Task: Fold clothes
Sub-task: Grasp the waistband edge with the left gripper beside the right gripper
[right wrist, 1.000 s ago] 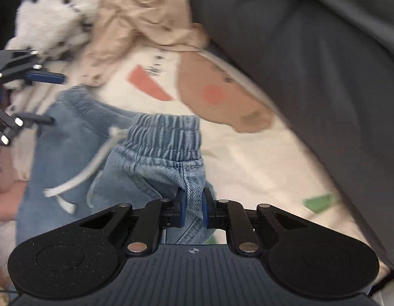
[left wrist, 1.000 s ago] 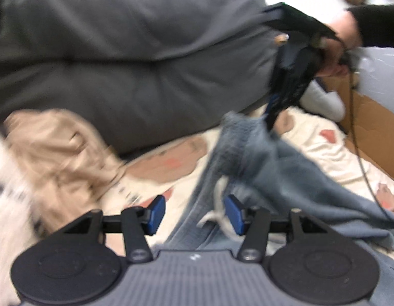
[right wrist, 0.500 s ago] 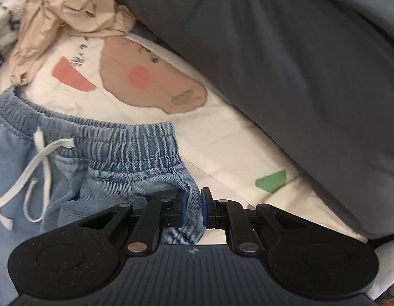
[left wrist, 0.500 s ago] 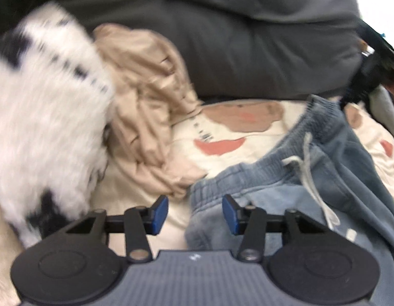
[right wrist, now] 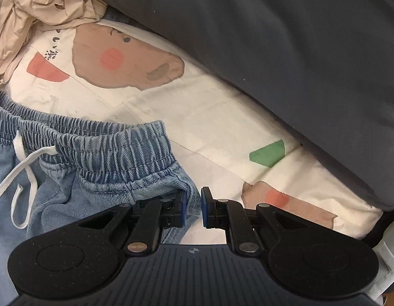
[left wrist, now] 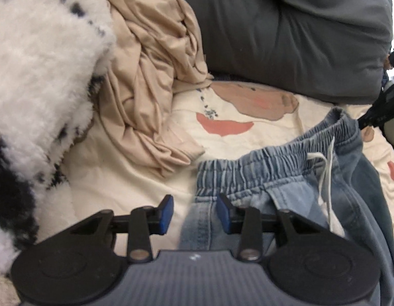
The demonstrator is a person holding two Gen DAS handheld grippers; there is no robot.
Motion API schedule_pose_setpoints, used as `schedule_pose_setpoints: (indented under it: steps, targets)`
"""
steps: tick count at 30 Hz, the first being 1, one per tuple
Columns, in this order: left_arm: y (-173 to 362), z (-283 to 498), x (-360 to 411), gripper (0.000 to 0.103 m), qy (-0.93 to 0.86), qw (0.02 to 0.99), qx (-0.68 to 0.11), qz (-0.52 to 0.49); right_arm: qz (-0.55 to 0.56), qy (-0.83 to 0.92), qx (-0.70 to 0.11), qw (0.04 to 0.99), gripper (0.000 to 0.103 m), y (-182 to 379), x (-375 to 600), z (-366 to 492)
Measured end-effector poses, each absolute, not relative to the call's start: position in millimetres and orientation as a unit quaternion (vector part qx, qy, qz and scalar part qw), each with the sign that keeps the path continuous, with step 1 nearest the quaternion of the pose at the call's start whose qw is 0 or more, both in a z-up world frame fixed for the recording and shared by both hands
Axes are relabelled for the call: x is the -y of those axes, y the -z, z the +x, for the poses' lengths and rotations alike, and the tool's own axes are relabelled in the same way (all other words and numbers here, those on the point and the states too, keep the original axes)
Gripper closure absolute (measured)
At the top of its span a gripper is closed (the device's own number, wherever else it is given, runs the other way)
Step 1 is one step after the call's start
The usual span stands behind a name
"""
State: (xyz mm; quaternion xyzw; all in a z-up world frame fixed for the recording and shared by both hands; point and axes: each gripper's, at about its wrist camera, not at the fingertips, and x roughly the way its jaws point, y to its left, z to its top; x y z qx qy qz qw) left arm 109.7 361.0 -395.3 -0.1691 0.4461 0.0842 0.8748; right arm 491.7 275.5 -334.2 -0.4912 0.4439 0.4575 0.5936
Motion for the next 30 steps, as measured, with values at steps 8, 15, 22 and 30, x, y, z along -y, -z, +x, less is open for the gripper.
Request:
schedule_pose_setpoints:
  steps: [8, 15, 22, 30]
  targets:
    - [410.0, 110.3, -360.0, 0.061, -0.073, 0.860, -0.468, -0.191, -0.475, -0.457, -0.463, 0.593, 0.093, 340.2, -277.9, 500.6]
    - [429.1, 123.3, -354.6, 0.069, -0.073, 0.841, -0.491, -0.215, -0.472, -0.455, -0.463, 0.596, 0.093, 350.2, -277.7, 501.3]
    - [407.6, 129.3, -348.5, 0.094, -0.074, 0.864, -0.458, -0.195, -0.459, -0.449, -0.440, 0.628, 0.094, 345.3, -273.5, 503.0]
    - [354.8, 149.1, -343.9, 0.098, -0.069, 0.906, -0.384, -0.162, -0.450, -0.426, -0.415, 0.667, 0.103, 321.3, -257.4, 520.7]
